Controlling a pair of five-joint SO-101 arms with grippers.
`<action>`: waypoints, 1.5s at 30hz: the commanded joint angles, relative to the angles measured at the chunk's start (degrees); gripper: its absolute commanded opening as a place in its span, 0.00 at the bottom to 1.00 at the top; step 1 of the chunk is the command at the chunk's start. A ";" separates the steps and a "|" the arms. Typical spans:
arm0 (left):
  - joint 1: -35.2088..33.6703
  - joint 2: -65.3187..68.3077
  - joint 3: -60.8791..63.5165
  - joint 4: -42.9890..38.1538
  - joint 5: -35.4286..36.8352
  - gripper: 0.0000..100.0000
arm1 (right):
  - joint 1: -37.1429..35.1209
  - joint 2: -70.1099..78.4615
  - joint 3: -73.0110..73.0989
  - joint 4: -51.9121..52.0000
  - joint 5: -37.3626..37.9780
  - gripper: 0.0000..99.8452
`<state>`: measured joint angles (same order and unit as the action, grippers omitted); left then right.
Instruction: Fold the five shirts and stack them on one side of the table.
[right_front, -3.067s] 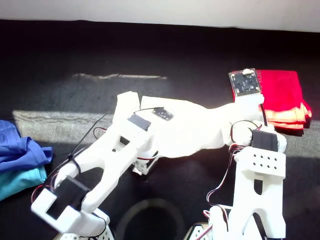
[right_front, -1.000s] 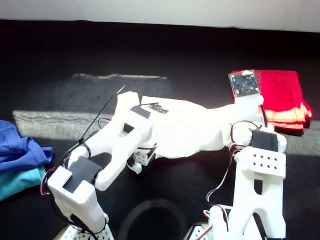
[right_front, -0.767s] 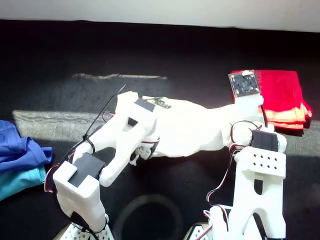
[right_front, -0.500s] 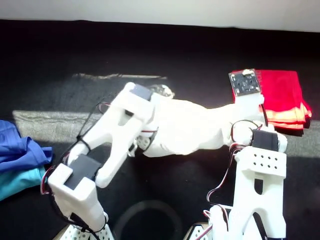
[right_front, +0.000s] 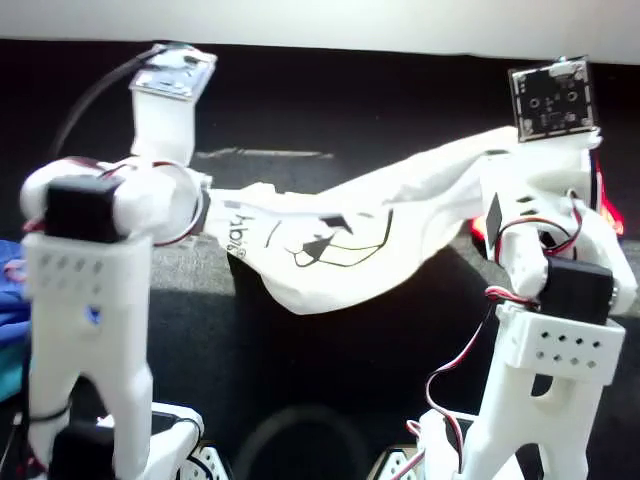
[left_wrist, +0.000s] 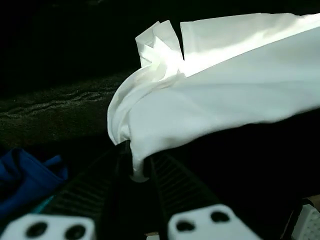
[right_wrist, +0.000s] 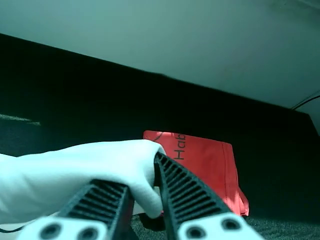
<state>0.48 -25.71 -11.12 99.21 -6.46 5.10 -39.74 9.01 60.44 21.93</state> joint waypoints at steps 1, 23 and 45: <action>-2.68 -7.96 -5.76 0.09 -0.88 0.02 | -1.54 -1.45 -9.27 0.13 -0.26 0.01; -6.73 -28.26 -15.43 0.00 -8.70 0.02 | -1.45 -1.71 -55.43 18.86 -0.09 0.01; -18.24 -32.40 -12.70 1.85 -8.79 0.02 | -1.71 -5.49 -64.13 33.36 -0.44 0.01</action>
<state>-16.84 -57.10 -25.71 101.32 -15.16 3.69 -44.13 -54.64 92.88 21.93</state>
